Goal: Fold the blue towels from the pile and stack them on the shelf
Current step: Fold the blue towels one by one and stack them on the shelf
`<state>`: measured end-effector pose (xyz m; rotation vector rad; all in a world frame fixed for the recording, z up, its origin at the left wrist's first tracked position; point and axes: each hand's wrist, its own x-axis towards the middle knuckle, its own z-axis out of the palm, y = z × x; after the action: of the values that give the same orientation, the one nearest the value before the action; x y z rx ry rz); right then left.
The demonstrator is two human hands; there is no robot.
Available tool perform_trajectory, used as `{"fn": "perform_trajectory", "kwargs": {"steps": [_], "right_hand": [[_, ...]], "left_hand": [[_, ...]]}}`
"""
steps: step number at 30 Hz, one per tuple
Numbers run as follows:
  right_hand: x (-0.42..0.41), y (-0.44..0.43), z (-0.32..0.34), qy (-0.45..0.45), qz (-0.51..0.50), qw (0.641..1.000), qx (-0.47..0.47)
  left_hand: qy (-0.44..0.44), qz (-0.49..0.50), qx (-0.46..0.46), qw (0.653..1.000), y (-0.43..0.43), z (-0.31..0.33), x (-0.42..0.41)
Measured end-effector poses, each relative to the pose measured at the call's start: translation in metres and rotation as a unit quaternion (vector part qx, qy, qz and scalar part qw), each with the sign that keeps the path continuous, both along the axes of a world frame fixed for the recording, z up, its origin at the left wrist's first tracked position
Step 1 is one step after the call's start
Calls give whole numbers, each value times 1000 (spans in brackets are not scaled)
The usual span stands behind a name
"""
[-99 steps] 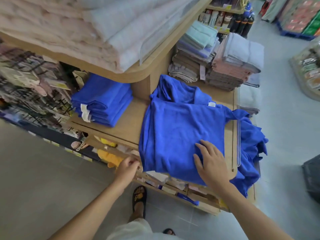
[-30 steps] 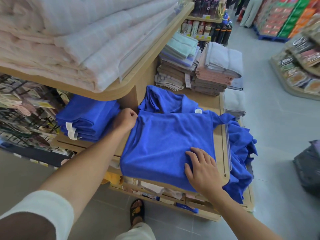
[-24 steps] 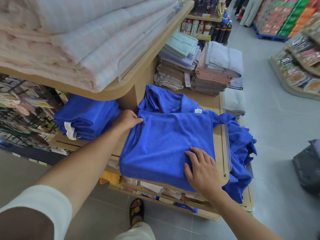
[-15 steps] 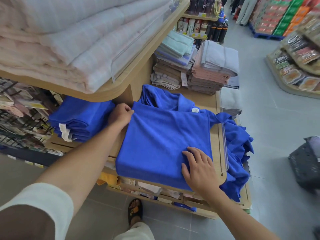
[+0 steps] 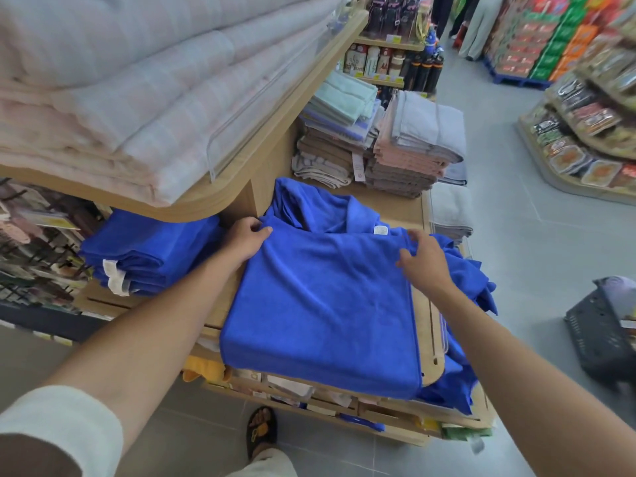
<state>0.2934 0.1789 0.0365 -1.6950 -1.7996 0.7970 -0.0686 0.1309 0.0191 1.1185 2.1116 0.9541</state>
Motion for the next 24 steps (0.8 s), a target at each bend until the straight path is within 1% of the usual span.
{"fn": "perform_trajectory", "kwargs": {"steps": [2,5,7,9,13,16,19,22,24], "right_hand": [[2,19,-2,-21,-1,1000,-22],[4,29,-9,-57,11,997,-48],[6,32,-10,-55,15,997,-50],[10,36,-8,-31,2,998,-55],[16,43,6,75,-25,992,-96],[21,47,17,119,-22,986,-114],[22,52,32,135,-8,984,-120],[19,59,54,143,3,985,-92],[15,65,71,145,7,987,-70]], "left_hand": [[-44,8,25,999,-1,2,3],[-112,-18,53,992,-6,5,4],[-151,-35,78,985,-11,9,3],[-170,-35,97,980,-14,13,0],[-220,-18,108,969,-17,20,-7],[-233,-42,101,966,-15,27,-13],[-240,-77,93,963,-12,33,-22],[-230,-72,116,963,-7,46,-28],[-203,-63,140,967,-2,58,-33]]}}
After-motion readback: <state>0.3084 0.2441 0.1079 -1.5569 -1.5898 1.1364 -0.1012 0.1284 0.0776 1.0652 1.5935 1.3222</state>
